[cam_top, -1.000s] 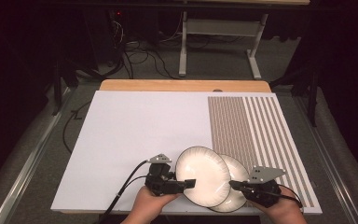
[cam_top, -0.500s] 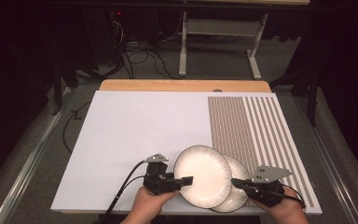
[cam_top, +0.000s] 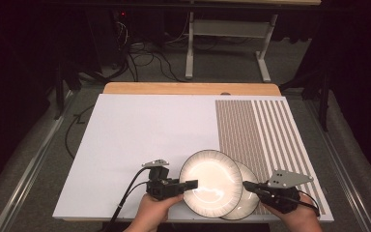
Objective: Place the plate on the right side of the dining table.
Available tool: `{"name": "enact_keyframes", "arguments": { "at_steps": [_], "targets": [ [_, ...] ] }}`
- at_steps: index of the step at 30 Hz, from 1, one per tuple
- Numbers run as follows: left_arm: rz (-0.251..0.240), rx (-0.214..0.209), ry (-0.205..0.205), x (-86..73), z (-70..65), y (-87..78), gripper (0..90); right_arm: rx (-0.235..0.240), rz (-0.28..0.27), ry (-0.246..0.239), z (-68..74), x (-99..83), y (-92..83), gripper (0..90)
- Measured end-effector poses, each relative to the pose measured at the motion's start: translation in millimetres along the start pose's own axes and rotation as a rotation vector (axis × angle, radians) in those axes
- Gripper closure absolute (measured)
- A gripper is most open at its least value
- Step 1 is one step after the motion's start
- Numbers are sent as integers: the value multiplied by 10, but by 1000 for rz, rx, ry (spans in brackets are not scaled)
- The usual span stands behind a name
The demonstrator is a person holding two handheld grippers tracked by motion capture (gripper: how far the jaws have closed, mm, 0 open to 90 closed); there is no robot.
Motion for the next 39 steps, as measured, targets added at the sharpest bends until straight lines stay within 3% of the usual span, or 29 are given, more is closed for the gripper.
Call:
{"name": "enact_keyframes", "arguments": {
  "at_steps": [7,13,17,18,23,24,25,26,27,28,29,30,31,32,34,35,39],
  "targets": [
    [-60,-9,-2,41,3,-73,736,-35,-59,34,-75,32,-78,854],
    [-120,11,11,99,29,-176,760,-84,-100,63,-149,59,-144,791],
    [-151,31,45,139,49,-253,767,-109,-123,91,-205,72,-201,731],
    [-172,51,70,160,55,-292,769,-119,-132,105,-227,72,-224,700],
    [-199,91,122,198,60,-351,769,-130,-137,113,-274,62,-260,637],
    [-202,102,158,219,50,-375,770,-135,-142,126,-293,59,-269,581],
    [-202,102,158,219,50,-375,770,-135,-142,126,-293,59,-269,581],
    [-207,108,175,231,37,-384,770,-141,-155,136,-315,60,-288,513],
    [-206,114,200,243,24,-395,770,-141,-155,136,-315,60,-288,513],
    [-208,120,223,255,8,-405,771,-153,-169,145,-332,64,-311,441],
    [-211,128,251,268,-10,-415,771,-153,-169,145,-332,64,-311,441],
    [-214,148,308,290,-52,-433,771,-158,-188,159,-341,68,-335,377],
    [-217,158,338,299,-75,-439,771,-157,-199,156,-345,72,-346,356],
    [-217,158,338,299,-75,-439,770,-157,-199,156,-345,72,-346,356],
    [-227,183,426,316,-136,-457,771,-148,-224,161,-339,78,-384,288],
    [-227,183,426,316,-136,-457,770,-148,-224,161,-339,78,-384,288],
    [-239,202,502,322,-175,-474,770,-138,-240,154,-333,84,-412,181]
  ]
}}
Point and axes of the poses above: each handheld gripper's, and its own axes: y roughly forward along the jaws, x roughly out of its top, z roughly to its left, the point moved 4 cm from there along y, roughly forward along the jaws, and after that the axes turned 15 degrees about y, right-handed, at the moved point
